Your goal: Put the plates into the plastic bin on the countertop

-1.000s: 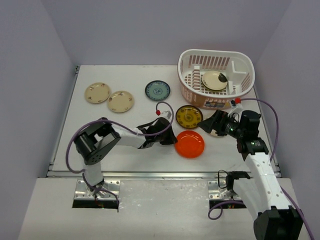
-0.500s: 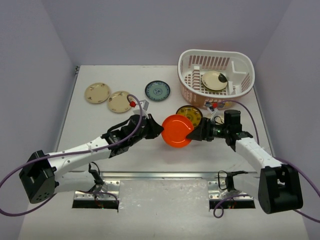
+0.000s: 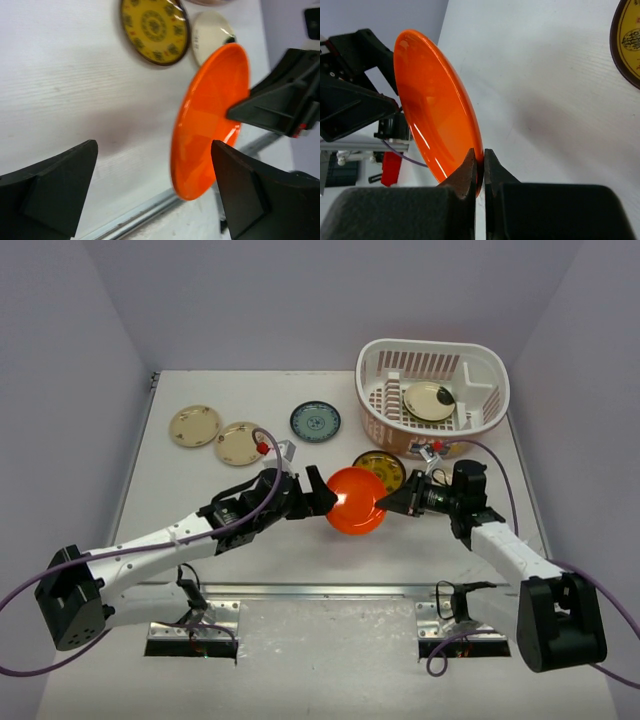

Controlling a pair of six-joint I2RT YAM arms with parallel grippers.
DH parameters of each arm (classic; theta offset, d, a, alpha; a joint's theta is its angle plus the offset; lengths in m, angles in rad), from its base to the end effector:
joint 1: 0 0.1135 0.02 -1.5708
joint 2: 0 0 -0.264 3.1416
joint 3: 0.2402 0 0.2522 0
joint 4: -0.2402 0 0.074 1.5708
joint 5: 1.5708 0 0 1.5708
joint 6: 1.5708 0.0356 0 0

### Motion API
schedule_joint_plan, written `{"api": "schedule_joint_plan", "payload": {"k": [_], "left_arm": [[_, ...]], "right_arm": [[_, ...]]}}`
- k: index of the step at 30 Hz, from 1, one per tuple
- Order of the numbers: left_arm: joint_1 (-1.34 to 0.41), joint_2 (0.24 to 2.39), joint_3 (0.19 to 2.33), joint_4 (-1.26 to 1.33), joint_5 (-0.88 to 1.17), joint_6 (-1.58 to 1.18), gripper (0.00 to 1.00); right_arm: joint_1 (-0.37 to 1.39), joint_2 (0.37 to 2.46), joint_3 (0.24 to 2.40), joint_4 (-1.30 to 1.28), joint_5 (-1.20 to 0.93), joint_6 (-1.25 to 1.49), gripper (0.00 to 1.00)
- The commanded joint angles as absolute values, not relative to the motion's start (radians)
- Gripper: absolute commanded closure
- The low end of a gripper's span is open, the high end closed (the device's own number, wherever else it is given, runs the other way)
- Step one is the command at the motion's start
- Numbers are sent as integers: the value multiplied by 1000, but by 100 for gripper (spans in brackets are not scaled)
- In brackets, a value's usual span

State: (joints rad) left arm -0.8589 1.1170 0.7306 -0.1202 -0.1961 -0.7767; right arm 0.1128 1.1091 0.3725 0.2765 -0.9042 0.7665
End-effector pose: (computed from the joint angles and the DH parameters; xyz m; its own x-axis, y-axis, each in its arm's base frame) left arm 0.1679 -0.1840 0.2612 -0.6686 -0.2775 -0.6899 0.2281 0.8065 -0.5455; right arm 0.2057 0.0515 0.1871 -0.8514 0.3352 -0.4034 -0.2481 0.4201 0.8729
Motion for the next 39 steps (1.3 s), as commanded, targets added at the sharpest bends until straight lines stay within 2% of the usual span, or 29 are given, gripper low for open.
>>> {"api": "schedule_joint_plan", "payload": {"k": [1,2,4,8,10,14,19,24,30,31,32,34,36,37,39], "left_arm": [[-862,1056,841,-378,-484,-776,0],[-862,1046,845,-399,-545,-776,0],[-862,970,844,-526,-654,-773,0],[-862,860,800,-599,-642,-709,0],[-862,828,742,-570,-609,-687,0],[-862,819,678,-510,-589,-693,0],[-862,920,638,-401,-492,-711,0],[-864,988,632,-293,-425,-707,0],[-864,1046,632,-231,-392,-700,0],[-864,1052,633,-226,-395,-701,0],[-864,1056,635,-219,-399,-701,0],[-864,1066,635,-204,-403,-701,0],[-864,1093,648,-190,-403,-698,0],[-864,1110,655,-180,-400,-698,0],[-864,1141,666,-159,-393,-698,0]], "right_arm": [[59,1063,460,323,-778,896,100],[43,1064,480,297,-754,914,100],[-57,1075,613,140,-560,967,100],[-137,1201,820,39,-256,1102,100],[-144,1331,907,51,-154,1201,100],[-143,1521,1125,50,-64,1305,100],[-133,1870,1516,-142,31,1287,100],[-125,2015,1680,-183,139,1218,100],[-119,2149,1781,-206,111,1169,99],[-118,2148,1772,-202,110,1169,92],[-118,2143,1763,-197,109,1169,80],[-118,2130,1744,-195,108,1163,71],[-118,2108,1735,-210,114,1148,54],[-118,2088,1734,-219,115,1142,43],[-118,2026,1724,-219,108,1125,30]]}}
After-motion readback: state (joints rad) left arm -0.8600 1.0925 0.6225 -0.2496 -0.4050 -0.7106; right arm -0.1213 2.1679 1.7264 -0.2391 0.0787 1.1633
